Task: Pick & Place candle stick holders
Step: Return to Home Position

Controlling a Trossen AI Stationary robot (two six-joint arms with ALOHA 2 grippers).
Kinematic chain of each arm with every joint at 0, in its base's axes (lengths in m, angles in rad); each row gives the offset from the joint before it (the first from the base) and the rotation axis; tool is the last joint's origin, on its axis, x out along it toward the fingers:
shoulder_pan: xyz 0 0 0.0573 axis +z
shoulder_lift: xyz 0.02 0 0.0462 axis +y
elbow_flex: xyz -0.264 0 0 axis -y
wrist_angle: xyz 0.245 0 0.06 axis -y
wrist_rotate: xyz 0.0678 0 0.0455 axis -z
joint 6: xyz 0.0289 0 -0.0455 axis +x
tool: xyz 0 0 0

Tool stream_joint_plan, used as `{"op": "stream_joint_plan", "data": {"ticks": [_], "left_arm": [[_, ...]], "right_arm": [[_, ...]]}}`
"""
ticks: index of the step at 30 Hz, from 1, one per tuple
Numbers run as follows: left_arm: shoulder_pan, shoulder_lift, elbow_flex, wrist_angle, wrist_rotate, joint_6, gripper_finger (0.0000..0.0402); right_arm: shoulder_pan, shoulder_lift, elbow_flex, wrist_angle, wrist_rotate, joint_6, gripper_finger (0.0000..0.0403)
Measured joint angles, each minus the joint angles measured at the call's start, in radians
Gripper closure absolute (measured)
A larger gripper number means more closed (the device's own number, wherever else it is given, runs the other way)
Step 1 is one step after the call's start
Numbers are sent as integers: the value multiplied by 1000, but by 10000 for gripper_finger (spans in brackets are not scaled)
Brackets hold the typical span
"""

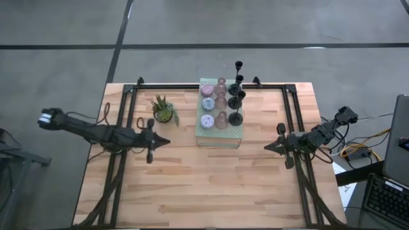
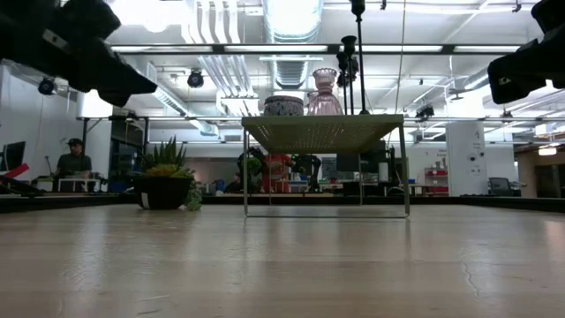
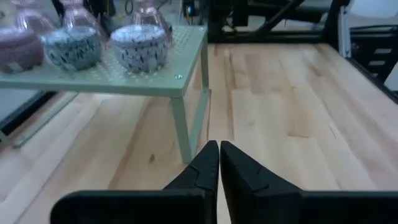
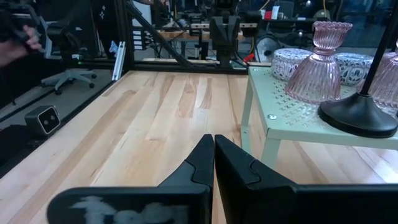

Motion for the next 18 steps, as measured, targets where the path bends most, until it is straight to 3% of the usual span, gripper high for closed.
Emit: {"op": "stream_joint_plan", "data": {"ticks": [18], "left_arm": [[1, -507, -182, -81, -30, 145, 380]], "right_arm": [[0, 0, 0, 0, 0, 3, 394]]}}
